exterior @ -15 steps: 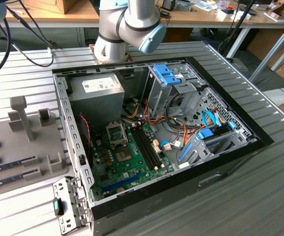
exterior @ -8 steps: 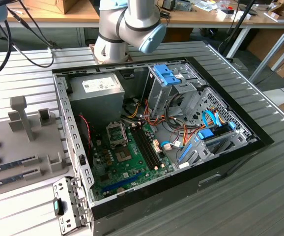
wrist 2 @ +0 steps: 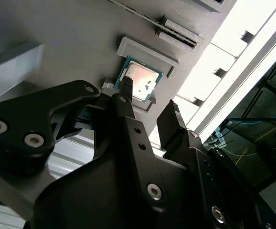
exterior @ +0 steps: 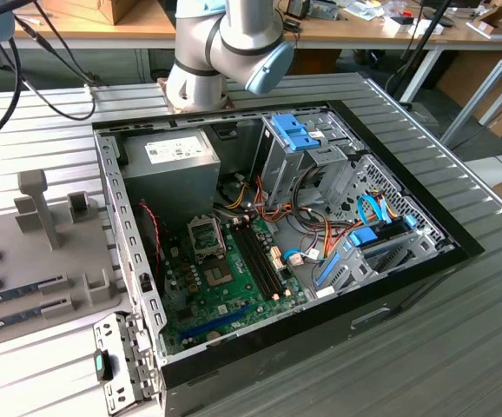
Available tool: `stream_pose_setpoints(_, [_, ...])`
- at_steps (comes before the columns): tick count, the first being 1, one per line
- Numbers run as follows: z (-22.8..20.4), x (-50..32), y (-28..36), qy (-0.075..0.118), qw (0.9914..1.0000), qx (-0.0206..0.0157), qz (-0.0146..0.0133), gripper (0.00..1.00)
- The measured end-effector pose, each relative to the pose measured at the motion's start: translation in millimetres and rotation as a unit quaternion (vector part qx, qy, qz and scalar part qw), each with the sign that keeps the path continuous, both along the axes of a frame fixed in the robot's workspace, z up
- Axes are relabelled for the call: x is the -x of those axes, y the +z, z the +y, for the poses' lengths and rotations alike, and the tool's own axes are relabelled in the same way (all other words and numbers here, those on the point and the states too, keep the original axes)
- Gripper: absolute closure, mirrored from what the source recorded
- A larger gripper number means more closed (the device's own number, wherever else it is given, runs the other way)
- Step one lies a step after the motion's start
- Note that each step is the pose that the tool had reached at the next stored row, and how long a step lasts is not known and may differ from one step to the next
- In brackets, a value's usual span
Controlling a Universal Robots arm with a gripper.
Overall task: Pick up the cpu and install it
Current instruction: 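Pick up the cpu and move it towards the insertion slot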
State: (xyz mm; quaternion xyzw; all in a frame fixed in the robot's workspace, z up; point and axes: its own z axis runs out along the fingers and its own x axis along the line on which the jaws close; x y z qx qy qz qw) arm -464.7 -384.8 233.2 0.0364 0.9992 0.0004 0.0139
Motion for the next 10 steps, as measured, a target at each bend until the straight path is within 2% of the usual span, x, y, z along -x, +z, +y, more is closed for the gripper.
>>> stream_pose_setpoints(10, [0.0, -0.4, -3.4, 0.0, 1.0, 0.0, 0.0, 0.52])
